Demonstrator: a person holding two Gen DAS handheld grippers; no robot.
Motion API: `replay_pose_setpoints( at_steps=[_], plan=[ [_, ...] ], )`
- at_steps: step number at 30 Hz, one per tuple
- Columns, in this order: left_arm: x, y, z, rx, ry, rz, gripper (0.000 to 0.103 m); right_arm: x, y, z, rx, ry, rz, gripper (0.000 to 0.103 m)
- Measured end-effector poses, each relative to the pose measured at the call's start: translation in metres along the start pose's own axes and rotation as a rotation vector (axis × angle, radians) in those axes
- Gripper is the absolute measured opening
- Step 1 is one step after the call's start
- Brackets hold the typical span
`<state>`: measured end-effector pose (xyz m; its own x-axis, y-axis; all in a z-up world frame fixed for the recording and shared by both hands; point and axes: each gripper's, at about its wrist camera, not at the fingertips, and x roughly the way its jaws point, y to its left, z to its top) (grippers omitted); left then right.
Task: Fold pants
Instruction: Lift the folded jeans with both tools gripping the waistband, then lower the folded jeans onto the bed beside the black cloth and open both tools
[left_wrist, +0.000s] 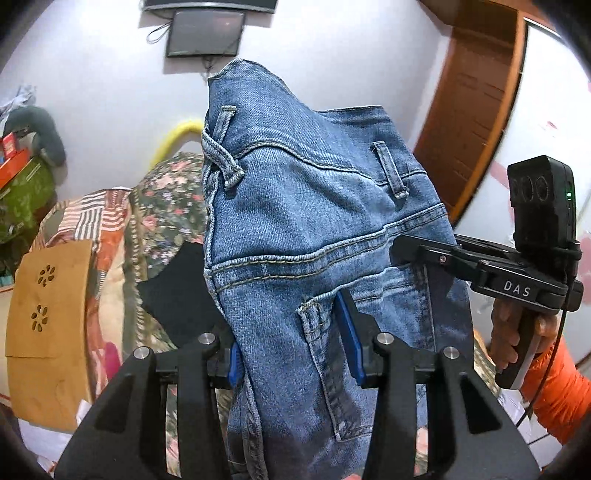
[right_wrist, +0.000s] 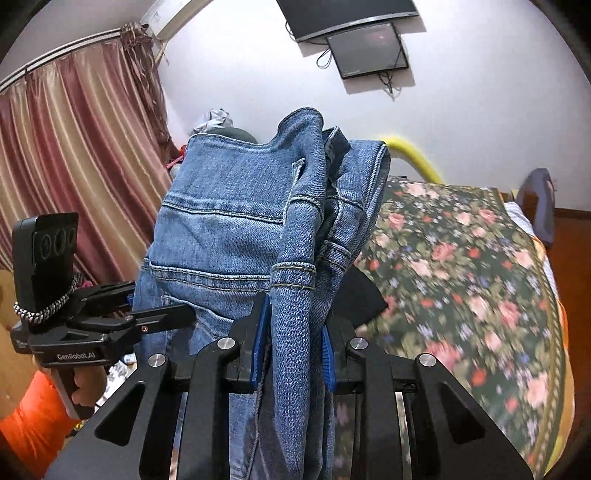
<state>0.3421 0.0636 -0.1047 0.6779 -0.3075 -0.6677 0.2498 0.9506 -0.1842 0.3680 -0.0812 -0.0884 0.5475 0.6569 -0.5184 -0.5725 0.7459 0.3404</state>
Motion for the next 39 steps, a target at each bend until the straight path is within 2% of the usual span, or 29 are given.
replay_pose_setpoints(
  at_steps=[7,10,14,18,21,24,27,31,35,39],
  plan=[
    [0.071,0.059,0.016,-0.051,0.04,0.041,0.043,0.085,-0.027,0.019,-0.015,0.085,-0.024,0.023],
    [0.118,0.089,0.018,-0.085,0.062,0.061,0.043,0.128,-0.041,0.022,-0.013,0.144,-0.044,0.023],
    [0.167,0.112,0.019,-0.105,0.099,0.098,0.043,0.179,-0.056,0.019,-0.03,0.236,-0.107,0.023],
    [0.205,0.13,0.01,-0.121,0.141,0.115,0.044,0.219,-0.079,0.013,-0.013,0.295,-0.137,0.022],
    [0.234,0.152,-0.007,-0.193,0.206,0.091,0.044,0.243,-0.097,0.005,0.06,0.361,-0.126,0.022],
    [0.248,0.165,-0.023,-0.226,0.266,0.095,0.044,0.25,-0.103,-0.005,0.09,0.415,-0.147,0.026],
    [0.236,0.162,-0.033,-0.17,0.283,0.127,0.044,0.226,-0.098,-0.008,0.048,0.382,-0.183,0.027],
    [0.197,0.151,-0.03,-0.132,0.223,0.179,0.044,0.183,-0.09,-0.007,-0.005,0.347,-0.222,0.028],
    [0.135,0.131,-0.016,-0.123,0.129,0.182,0.044,0.138,-0.064,0.001,-0.096,0.279,-0.256,0.028],
    [0.06,0.093,0.0,-0.074,-0.001,0.212,0.044,0.069,-0.012,0.017,-0.162,0.172,-0.224,0.028]
  ],
)
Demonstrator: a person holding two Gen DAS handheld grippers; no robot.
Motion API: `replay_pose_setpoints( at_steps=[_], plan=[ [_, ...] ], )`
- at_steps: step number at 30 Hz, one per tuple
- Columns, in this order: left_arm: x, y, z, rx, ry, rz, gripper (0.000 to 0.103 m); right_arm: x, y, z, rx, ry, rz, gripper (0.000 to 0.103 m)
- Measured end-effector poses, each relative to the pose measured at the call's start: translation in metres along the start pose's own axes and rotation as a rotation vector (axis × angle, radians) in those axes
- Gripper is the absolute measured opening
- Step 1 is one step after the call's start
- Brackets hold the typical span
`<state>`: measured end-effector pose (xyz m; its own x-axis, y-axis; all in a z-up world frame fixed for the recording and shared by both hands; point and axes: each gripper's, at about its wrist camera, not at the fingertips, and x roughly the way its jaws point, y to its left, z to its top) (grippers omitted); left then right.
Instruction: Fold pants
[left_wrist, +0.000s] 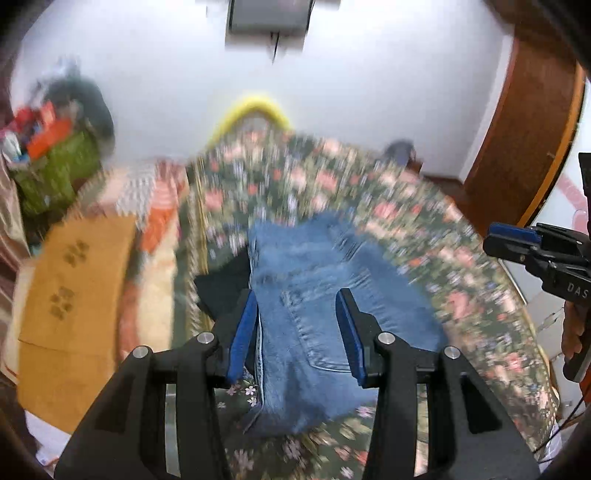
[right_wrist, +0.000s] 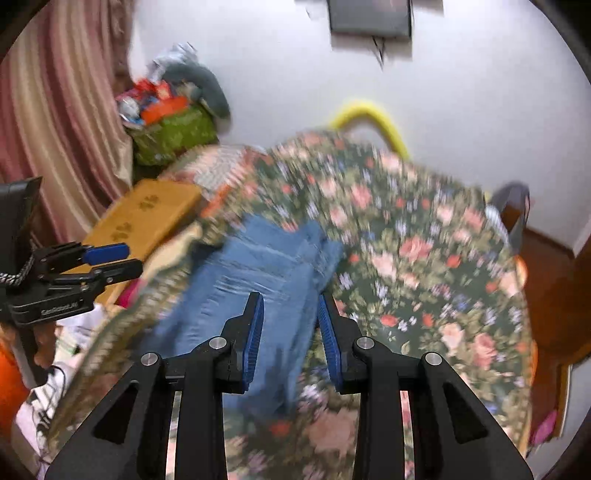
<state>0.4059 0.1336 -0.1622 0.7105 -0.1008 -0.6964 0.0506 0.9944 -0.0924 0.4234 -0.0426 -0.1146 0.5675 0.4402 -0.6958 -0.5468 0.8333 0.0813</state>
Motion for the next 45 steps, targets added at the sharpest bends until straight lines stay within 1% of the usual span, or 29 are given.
replay_pose_setpoints(
  at_steps=[1,3,4,6,7,9,10,11,12,13,15,17,19,20,23,24,25,26,27,28,29,31,35,37,39,45],
  plan=[
    [-0.03,-0.007,0.002,0.013,-0.049,0.014,0.044,-0.021,0.009,0.002,-0.008,-0.034,0.005,0.028],
    [-0.072,-0.018,0.002,0.033,-0.118,0.034,0.044,-0.067,0.026,0.003,-0.015,-0.109,0.022,0.028],
    [-0.103,-0.026,0.001,0.049,-0.167,0.044,0.044,-0.085,0.034,0.004,-0.018,-0.143,0.031,0.028],
    [-0.142,-0.037,-0.001,0.07,-0.229,0.062,0.045,-0.132,0.053,0.005,-0.027,-0.233,0.049,0.028],
    [-0.171,-0.045,-0.006,0.08,-0.278,0.07,0.045,-0.15,0.061,0.004,-0.03,-0.27,0.053,0.028],
    [-0.209,-0.056,-0.013,0.093,-0.338,0.087,0.045,-0.193,0.08,-0.003,-0.036,-0.359,0.063,0.028],
    [-0.234,-0.065,-0.02,0.102,-0.384,0.109,0.047,-0.204,0.085,-0.005,-0.037,-0.384,0.064,0.028],
    [-0.25,-0.07,-0.025,0.103,-0.414,0.116,0.049,-0.227,0.095,-0.013,-0.037,-0.428,0.072,0.028],
    [-0.265,-0.074,-0.031,0.094,-0.446,0.121,0.052,-0.241,0.101,-0.019,-0.033,-0.455,0.08,0.028],
    [-0.281,-0.079,-0.037,0.083,-0.474,0.127,0.053,-0.253,0.107,-0.027,-0.025,-0.481,0.086,0.028],
    [-0.313,-0.09,-0.052,0.074,-0.537,0.132,0.053,-0.27,0.115,-0.04,-0.016,-0.52,0.088,0.028],
    [-0.332,-0.098,-0.065,0.071,-0.586,0.137,0.056,-0.285,0.124,-0.055,0.001,-0.56,0.083,0.028],
    [-0.348,-0.106,-0.078,0.071,-0.62,0.123,0.066,-0.296,0.133,-0.07,0.01,-0.59,0.08,0.028],
    [-0.354,-0.109,-0.085,0.072,-0.638,0.124,0.068,-0.301,0.137,-0.076,0.012,-0.605,0.074,0.028],
    [-0.367,-0.118,-0.1,0.085,-0.67,0.14,0.08,-0.308,0.146,-0.089,0.005,-0.634,0.039,0.029],
    [-0.37,-0.12,-0.104,0.085,-0.674,0.134,0.086,-0.31,0.15,-0.093,0.002,-0.64,0.031,0.037],
    [-0.373,-0.121,-0.109,0.086,-0.68,0.134,0.089,-0.31,0.149,-0.094,0.006,-0.646,0.025,0.05],
    [-0.375,-0.122,-0.112,0.086,-0.686,0.141,0.09,-0.312,0.152,-0.097,0.012,-0.659,0.02,0.056],
    [-0.375,-0.123,-0.114,0.087,-0.689,0.146,0.093,-0.313,0.153,-0.099,0.014,-0.669,0.014,0.066],
    [-0.376,-0.124,-0.117,0.089,-0.692,0.147,0.097,-0.314,0.155,-0.102,0.016,-0.679,0.001,0.071],
    [-0.376,-0.124,-0.12,0.085,-0.692,0.146,0.098,-0.316,0.157,-0.104,0.015,-0.685,-0.012,0.074],
    [-0.376,-0.122,-0.123,0.075,-0.684,0.128,0.098,-0.316,0.159,-0.106,0.013,-0.695,-0.033,0.083],
    [-0.381,-0.122,-0.129,0.058,-0.679,0.114,0.101,-0.313,0.163,-0.108,0.007,-0.696,-0.07,0.092],
    [-0.381,-0.123,-0.13,0.055,-0.681,0.115,0.102,-0.312,0.165,-0.111,0.009,-0.698,-0.089,0.102],
    [-0.38,-0.122,-0.131,0.051,-0.678,0.115,0.102,-0.311,0.165,-0.112,0.005,-0.703,-0.105,0.102],
    [-0.376,-0.119,-0.131,0.038,-0.667,0.108,0.102,-0.311,0.166,-0.116,0.005,-0.708,-0.107,0.103]
  ],
)
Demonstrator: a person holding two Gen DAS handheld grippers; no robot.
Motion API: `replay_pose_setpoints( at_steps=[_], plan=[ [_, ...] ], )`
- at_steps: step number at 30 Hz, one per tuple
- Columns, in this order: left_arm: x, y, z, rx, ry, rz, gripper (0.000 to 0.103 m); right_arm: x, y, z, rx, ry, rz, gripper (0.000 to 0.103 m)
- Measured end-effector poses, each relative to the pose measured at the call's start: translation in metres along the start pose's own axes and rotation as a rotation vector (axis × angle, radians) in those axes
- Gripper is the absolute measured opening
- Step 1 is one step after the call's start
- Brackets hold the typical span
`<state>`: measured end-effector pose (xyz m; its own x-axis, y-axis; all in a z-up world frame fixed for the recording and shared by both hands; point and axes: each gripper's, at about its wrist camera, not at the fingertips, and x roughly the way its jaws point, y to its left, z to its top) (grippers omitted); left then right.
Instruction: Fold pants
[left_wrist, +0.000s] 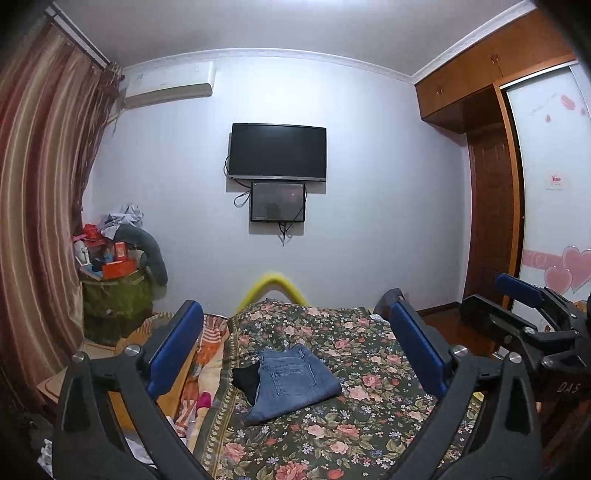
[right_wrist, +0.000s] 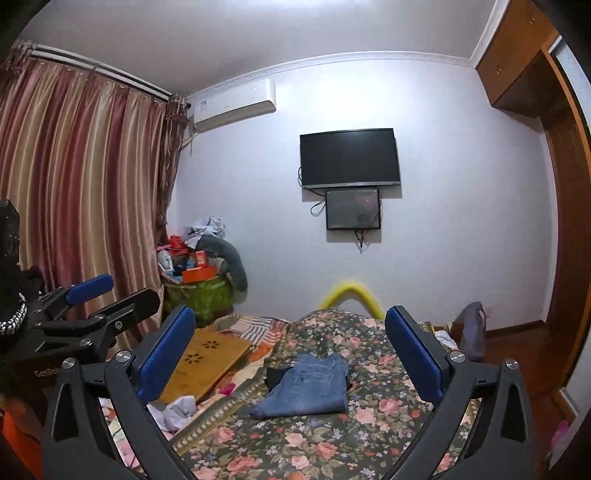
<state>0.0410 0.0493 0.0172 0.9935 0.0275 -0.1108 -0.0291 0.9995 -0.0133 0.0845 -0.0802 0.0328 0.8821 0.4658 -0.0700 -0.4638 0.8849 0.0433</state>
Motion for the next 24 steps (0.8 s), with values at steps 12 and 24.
replay_pose_setpoints(
  at_steps=[12,24],
  plan=[
    [0.0054,0.0042,-0.0066,-0.024,0.026,-0.005,0.103,-0.0059,-0.0048,-0.0079,0.028,0.012,-0.013,0.103],
    [0.0077,0.0003,-0.0084,-0.026,0.038,-0.003,0.103,-0.0066,-0.0069,-0.0078,0.035,0.031,-0.016,0.103]
  ],
)
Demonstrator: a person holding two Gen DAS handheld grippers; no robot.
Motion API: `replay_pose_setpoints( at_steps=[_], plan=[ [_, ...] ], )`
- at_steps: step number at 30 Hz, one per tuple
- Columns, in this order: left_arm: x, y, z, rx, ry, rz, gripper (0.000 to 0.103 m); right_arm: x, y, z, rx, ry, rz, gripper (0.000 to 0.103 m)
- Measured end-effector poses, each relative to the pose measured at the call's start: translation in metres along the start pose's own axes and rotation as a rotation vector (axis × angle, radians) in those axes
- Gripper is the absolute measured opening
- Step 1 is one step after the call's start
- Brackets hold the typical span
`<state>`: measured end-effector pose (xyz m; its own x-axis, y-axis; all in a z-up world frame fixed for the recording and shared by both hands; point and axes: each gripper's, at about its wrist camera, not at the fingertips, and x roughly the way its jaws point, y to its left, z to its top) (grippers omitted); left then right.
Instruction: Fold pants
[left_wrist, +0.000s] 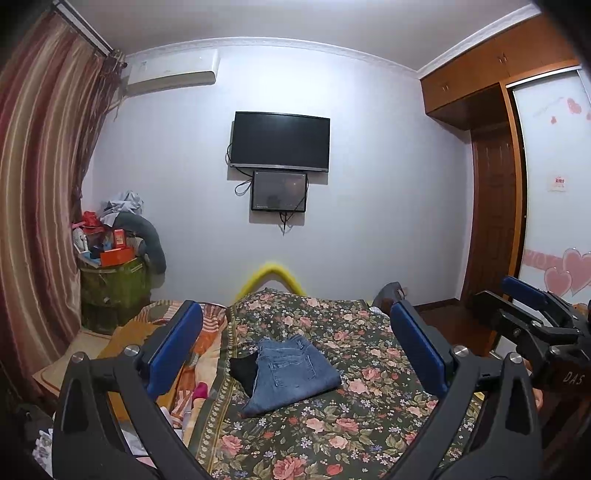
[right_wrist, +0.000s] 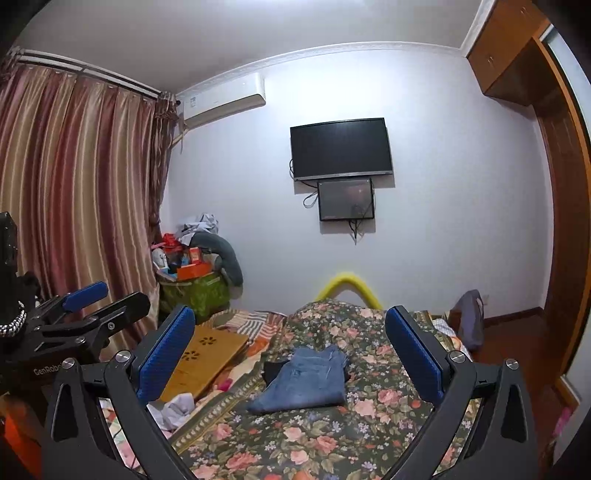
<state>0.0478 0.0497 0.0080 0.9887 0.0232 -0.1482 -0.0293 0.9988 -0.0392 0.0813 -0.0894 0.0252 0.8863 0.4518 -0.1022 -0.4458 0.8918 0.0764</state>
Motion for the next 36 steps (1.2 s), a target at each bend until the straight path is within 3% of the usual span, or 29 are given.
replay_pose_setpoints(
  at_steps=[36],
  plan=[
    [-0.0057,-0.0052,0.0025,0.04,-0.007,-0.034,0.103,-0.0023,-0.008,0.0038,0.01,0.01,-0.002,0.103]
  ],
)
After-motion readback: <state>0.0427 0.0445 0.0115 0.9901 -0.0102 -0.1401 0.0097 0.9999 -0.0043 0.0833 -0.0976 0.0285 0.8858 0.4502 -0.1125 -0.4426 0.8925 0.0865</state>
